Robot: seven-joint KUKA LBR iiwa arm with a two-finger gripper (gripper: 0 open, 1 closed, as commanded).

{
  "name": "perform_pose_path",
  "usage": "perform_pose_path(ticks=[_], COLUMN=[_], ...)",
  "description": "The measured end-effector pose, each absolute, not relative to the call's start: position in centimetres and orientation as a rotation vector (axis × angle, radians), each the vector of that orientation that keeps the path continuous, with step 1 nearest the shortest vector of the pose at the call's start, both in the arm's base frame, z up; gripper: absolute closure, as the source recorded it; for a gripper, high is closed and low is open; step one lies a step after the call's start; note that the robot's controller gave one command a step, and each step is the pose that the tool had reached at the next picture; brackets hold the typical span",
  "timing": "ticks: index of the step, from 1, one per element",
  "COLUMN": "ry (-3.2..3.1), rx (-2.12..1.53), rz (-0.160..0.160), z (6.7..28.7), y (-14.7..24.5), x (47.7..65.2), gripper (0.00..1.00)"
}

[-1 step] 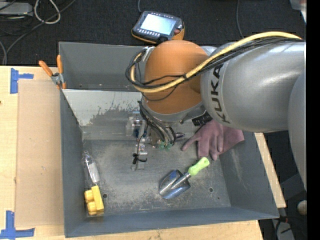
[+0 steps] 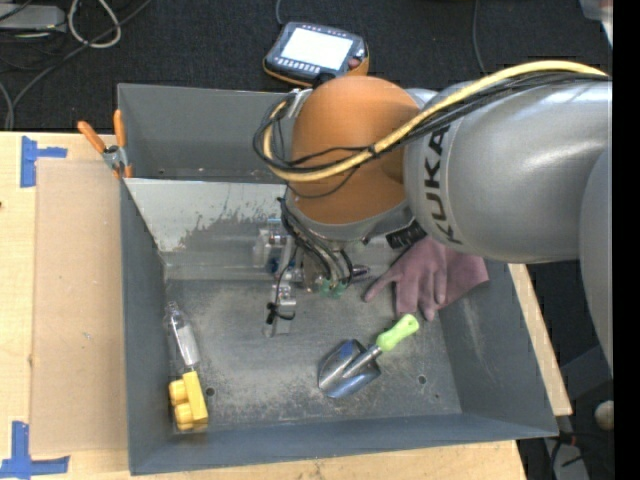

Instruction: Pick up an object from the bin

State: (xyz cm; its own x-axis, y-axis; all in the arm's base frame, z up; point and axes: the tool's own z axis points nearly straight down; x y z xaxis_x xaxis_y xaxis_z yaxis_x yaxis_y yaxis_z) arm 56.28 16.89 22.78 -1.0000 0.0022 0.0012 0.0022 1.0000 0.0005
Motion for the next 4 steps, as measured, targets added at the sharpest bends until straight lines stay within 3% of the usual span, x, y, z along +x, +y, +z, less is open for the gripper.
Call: perform_pose_path(ticks=[1,2,3,4], ry=[-3.05,-2.841,-2.881,-2.521], rx=[0.753,1.335,1.23,1.887], rz=[-0.002,-0.005,-0.006,-0.004], z=[12.7,14.2,9.8,6.8], y=[8.0,6.7,1.6,1.5], x=[56.7,54.9,49.5,52.2], gripper=[0.0,0.0,0.0,0.0])
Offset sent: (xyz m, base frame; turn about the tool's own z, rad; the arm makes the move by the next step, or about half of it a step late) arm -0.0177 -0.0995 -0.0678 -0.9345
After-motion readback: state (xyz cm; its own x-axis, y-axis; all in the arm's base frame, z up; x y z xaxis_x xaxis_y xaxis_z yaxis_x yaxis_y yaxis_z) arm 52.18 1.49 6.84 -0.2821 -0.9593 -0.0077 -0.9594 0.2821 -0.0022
